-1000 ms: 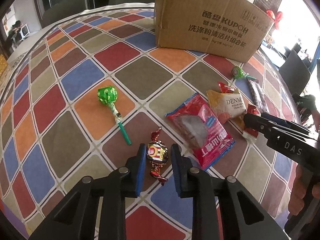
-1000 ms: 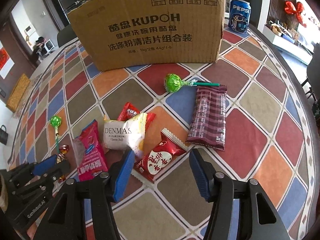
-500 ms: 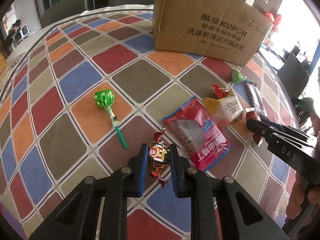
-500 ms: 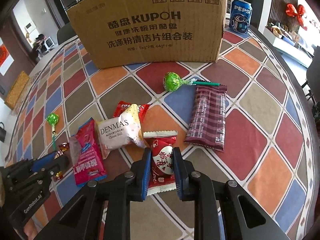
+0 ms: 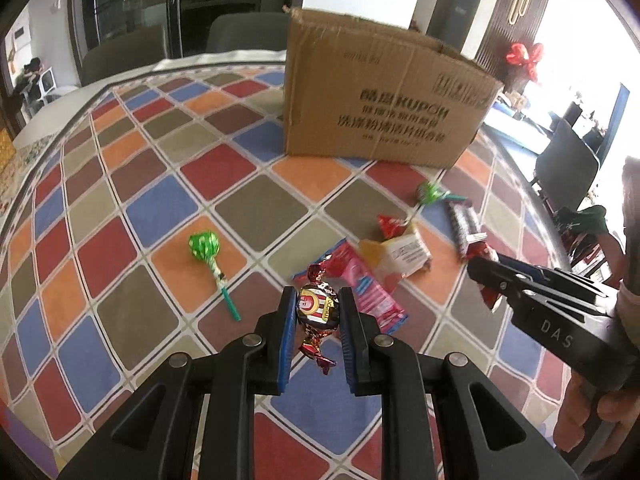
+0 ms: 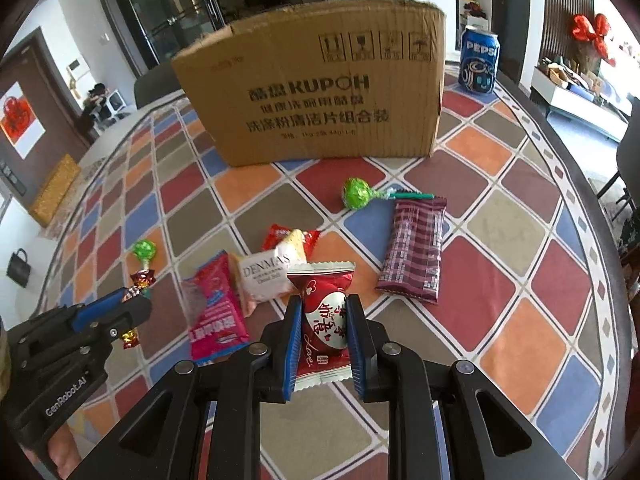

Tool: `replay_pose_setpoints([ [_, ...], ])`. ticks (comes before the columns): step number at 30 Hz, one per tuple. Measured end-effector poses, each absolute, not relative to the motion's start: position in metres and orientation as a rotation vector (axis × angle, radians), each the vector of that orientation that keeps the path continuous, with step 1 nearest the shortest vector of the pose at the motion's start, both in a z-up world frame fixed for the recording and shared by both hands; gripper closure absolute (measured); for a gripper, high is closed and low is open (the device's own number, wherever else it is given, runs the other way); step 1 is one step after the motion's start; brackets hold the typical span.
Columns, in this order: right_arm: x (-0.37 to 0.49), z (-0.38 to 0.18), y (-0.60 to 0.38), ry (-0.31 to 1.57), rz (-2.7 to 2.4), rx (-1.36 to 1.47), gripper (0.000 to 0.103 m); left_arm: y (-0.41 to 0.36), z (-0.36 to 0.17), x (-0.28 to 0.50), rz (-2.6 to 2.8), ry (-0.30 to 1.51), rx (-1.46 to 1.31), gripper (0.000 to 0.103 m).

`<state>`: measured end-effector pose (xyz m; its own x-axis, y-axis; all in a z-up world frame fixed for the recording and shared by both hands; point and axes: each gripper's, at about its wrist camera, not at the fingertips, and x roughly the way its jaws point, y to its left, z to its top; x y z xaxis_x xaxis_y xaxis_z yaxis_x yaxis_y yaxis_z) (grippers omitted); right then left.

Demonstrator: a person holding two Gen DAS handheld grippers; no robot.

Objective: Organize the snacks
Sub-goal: 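Lift both held snacks and carry them over the cardboard box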

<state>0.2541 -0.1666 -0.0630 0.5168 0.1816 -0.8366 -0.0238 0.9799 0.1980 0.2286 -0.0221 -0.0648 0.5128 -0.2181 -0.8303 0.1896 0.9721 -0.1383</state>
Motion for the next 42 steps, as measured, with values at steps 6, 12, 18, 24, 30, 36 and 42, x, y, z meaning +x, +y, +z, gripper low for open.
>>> replay_pose_setpoints([
  [6,0.251,-0.046,-0.167,0.981,0.144,0.175,0.081,-0.026,-0.046,0.227,-0.258,0.953,-0.026,0.082],
  [12,0.251,-0.030,-0.169,0.939,0.161,0.183,0.081,-0.033,-0.025,0.230,-0.272,0.900,-0.014,0.082],
  [18,0.256,-0.012,-0.175,0.888,0.162,0.183,0.081,-0.039,-0.002,0.236,-0.282,0.839,-0.002,0.082],
  [24,0.264,0.008,-0.180,0.837,0.165,0.179,0.081,-0.044,0.021,0.246,-0.289,0.778,0.008,0.082],
  [30,0.275,0.028,-0.181,0.789,0.171,0.162,0.081,-0.048,0.045,0.259,-0.291,0.718,0.017,0.082],
  [36,0.290,0.049,-0.186,0.733,0.160,0.143,0.081,-0.051,0.060,0.277,-0.293,0.688,0.020,0.082],
  [42,0.307,0.065,-0.190,0.694,0.147,0.126,0.081,-0.056,0.072,0.294,-0.288,0.663,0.040,0.082],
])
